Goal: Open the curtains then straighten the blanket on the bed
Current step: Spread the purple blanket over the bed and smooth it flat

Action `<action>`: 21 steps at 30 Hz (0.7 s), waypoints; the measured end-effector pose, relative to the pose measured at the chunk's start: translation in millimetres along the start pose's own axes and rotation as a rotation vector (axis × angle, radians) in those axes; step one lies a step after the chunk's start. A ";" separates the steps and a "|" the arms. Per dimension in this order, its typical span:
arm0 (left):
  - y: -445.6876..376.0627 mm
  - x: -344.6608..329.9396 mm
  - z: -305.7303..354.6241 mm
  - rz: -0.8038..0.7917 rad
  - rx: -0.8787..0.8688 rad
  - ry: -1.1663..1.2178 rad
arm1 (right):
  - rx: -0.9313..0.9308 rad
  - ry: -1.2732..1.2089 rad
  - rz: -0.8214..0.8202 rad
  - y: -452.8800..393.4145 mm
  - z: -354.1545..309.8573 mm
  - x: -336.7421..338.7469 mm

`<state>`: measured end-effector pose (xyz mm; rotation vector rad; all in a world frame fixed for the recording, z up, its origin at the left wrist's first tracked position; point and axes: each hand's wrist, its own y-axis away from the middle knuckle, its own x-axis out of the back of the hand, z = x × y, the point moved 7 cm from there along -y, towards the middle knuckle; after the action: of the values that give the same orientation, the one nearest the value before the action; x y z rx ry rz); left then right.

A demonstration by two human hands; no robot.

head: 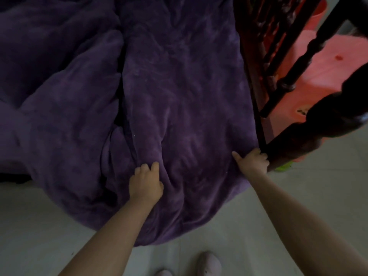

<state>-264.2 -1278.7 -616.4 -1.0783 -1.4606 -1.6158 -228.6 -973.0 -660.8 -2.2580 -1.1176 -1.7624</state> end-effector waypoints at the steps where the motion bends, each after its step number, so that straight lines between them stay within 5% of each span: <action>1: -0.8 1.2 4.4 0.029 0.011 -0.006 | 0.015 0.022 -0.009 -0.2 -3.1 -1.0; 6: -7.0 1.9 38.9 0.118 -0.063 -0.023 | -0.109 -0.227 -0.092 -0.6 2.6 -7.6; 11: -19.7 0.0 67.3 0.124 -0.120 0.035 | 0.103 -0.306 -0.064 7.2 -9.1 15.6; 17: -19.3 18.2 104.3 0.261 -0.300 0.113 | 0.480 -0.009 0.172 12.3 -25.4 134.3; 21: -31.2 -16.3 128.0 -0.104 -0.397 0.009 | 0.488 0.532 0.065 23.4 -18.9 99.4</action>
<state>-269.5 -1148.5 -641.6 -1.2214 -1.2344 -2.0401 -222.7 -949.8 -559.8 -1.4222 -1.1686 -1.6795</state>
